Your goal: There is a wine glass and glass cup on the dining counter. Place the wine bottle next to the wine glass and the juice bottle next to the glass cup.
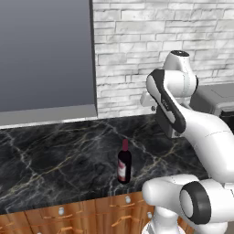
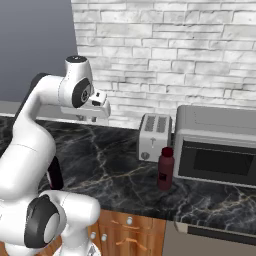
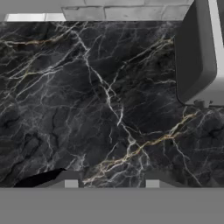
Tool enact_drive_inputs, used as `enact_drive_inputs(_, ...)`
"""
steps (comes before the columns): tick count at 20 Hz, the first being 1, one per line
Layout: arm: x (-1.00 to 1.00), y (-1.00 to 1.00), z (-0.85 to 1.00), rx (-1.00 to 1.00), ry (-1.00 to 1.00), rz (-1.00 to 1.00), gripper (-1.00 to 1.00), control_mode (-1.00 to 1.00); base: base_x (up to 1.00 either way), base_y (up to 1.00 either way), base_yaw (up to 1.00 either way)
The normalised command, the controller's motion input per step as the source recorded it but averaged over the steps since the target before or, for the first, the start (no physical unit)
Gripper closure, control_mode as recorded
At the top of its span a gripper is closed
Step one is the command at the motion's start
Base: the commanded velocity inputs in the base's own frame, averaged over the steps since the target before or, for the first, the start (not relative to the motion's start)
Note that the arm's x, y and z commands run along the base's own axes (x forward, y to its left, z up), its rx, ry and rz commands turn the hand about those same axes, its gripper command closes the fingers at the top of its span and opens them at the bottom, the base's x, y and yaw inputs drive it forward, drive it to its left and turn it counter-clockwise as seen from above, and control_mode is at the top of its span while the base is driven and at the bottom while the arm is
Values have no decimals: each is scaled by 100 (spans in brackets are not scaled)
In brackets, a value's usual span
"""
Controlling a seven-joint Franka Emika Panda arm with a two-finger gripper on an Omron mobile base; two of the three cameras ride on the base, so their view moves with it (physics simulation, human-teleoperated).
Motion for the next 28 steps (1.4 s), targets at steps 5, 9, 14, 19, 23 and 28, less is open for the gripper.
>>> enact_drive_inputs(5,-6,1,0,0,0,1,-100,-100,0,0,0)
enact_drive_inputs(9,-30,1,0,0,-12,5,-100,-100,0,0,0)
enact_drive_inputs(14,-42,6,0,0,-30,12,-100,-100,0,0,0)
enact_drive_inputs(19,-41,12,0,0,-18,39,-100,-100,0,0,0)
enact_drive_inputs(23,-28,5,-1,9,-2,45,-100,-100,0,0,0)
enact_drive_inputs(28,-22,0,0,13,0,49,-100,-100,0,0,0)
